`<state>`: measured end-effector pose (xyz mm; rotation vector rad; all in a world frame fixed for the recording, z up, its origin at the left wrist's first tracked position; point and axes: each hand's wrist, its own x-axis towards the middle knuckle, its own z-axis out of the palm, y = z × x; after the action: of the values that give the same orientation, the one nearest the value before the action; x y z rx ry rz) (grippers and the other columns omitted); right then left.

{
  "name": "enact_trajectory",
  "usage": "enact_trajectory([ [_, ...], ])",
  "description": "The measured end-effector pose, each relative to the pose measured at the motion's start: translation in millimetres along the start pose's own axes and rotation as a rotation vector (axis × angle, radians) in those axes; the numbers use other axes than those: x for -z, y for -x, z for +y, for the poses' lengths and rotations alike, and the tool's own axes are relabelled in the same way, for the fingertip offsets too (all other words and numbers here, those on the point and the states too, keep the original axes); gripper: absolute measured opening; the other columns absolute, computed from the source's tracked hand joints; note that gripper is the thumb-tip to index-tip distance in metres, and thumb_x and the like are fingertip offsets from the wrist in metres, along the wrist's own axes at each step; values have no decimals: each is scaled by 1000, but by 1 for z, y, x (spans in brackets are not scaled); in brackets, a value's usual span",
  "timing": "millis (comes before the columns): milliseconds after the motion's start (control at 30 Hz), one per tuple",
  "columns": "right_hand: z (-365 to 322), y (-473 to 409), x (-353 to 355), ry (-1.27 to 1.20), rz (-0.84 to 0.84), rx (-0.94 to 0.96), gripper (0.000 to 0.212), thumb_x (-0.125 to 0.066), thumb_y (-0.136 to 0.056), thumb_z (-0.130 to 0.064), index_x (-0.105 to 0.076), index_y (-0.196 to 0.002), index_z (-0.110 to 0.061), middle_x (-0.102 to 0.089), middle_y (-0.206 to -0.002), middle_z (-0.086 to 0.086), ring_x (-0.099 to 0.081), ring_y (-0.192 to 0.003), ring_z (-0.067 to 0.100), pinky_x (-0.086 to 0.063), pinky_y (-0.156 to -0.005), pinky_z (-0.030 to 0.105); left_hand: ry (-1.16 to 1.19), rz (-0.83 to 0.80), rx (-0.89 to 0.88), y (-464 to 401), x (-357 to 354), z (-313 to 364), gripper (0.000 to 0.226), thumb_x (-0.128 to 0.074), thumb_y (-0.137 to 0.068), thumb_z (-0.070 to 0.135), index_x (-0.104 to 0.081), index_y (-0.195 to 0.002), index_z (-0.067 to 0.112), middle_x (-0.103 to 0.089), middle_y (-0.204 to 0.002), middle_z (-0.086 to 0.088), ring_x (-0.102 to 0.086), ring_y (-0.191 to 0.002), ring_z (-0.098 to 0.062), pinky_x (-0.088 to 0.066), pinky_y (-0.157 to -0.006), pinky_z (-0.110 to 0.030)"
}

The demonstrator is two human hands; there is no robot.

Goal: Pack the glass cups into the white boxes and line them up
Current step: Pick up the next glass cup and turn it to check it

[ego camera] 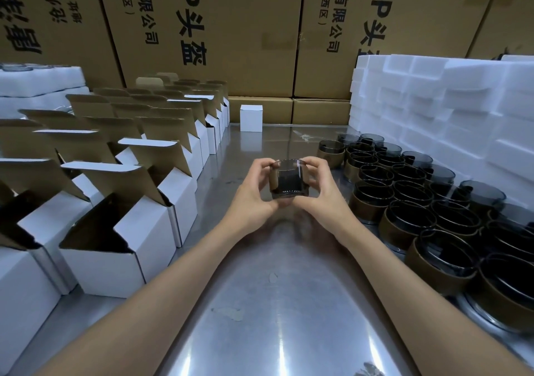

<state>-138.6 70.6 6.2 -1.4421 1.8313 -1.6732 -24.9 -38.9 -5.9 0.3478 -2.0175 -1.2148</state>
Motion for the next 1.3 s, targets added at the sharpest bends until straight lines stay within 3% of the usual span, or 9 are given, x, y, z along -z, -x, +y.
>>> enact_trajectory([
  [167, -2, 2, -2, 104, 67, 35, 57, -79, -73, -9, -42, -113, -26, -47, -114, -17, -47, -105, -6, -45, -93, 29, -142, 21, -136, 0, -1, 2, 71, -74, -71, -6, -44, -133, 15, -50, -133, -1, -46, -127, -15, -36, -108, -30],
  [300, -3, 2, -3, 121, 58, 73, 62, -79, -73, -10, -42, -120, -27, -46, -124, -8, -46, -110, -1, -46, -98, 36, -127, 84, -102, 0, -1, 2, 66, -78, -68, -2, -49, -122, 25, -58, -123, 7, -53, -120, -10, -40, -102, -21],
  [433, -2, 1, -3, 79, 50, 48, 67, -84, -69, -15, -40, -119, -29, -47, -117, -22, -49, -109, -3, -47, -95, 34, -27, 80, -38, -1, 1, 0, 63, -73, -70, -8, -45, -117, 22, -58, -117, 9, -52, -123, -11, -39, -105, -25],
  [633, 1, 0, -2, 154, 120, 113, 66, -86, -66, -20, -43, -114, -34, -49, -121, -6, -51, -112, 12, -42, -96, 27, -189, 85, -183, 1, -1, 2, 68, -73, -72, -1, -46, -133, 18, -53, -130, 3, -50, -122, -12, -40, -103, -26],
  [800, 0, -2, -1, 64, 75, 62, 75, -86, -66, -19, -41, -127, -27, -48, -125, -9, -48, -117, 8, -42, -101, 30, -83, 77, -46, -1, 1, 0, 64, -73, -74, -1, -42, -123, 25, -54, -116, 23, -51, -120, -2, -40, -100, -21],
  [900, 2, -2, -1, 59, 108, 43, 70, -87, -64, -21, -44, -118, -29, -54, -117, -11, -52, -114, 10, -44, -97, 31, -64, 38, -15, -1, 0, -2, 65, -74, -76, 1, -41, -129, 16, -53, -121, 15, -48, -125, -4, -37, -103, -18],
  [967, 3, -1, -2, 116, 130, 75, 67, -87, -63, -21, -44, -114, -34, -53, -119, -7, -52, -113, 11, -43, -92, 23, -106, 31, -52, 1, 0, 0, 71, -76, -75, 3, -39, -134, 18, -50, -127, 12, -45, -127, -6, -35, -102, -15],
  [1067, 2, -1, -2, 189, 134, 118, 68, -87, -64, -21, -43, -114, -36, -48, -121, -5, -50, -111, 10, -38, -88, 13, -171, 57, -126, 2, 0, 2, 72, -77, -73, 6, -43, -133, 22, -52, -131, 10, -48, -123, -8, -39, -102, -22],
  [1300, 0, -2, -1, 77, 71, 54, 72, -85, -67, -23, -46, -128, -29, -52, -128, -7, -51, -116, 6, -44, -98, 28, -67, 102, -21, -1, 1, -1, 65, -81, -70, 5, -44, -118, 28, -59, -115, 12, -52, -120, -5, -40, -95, -12],
])
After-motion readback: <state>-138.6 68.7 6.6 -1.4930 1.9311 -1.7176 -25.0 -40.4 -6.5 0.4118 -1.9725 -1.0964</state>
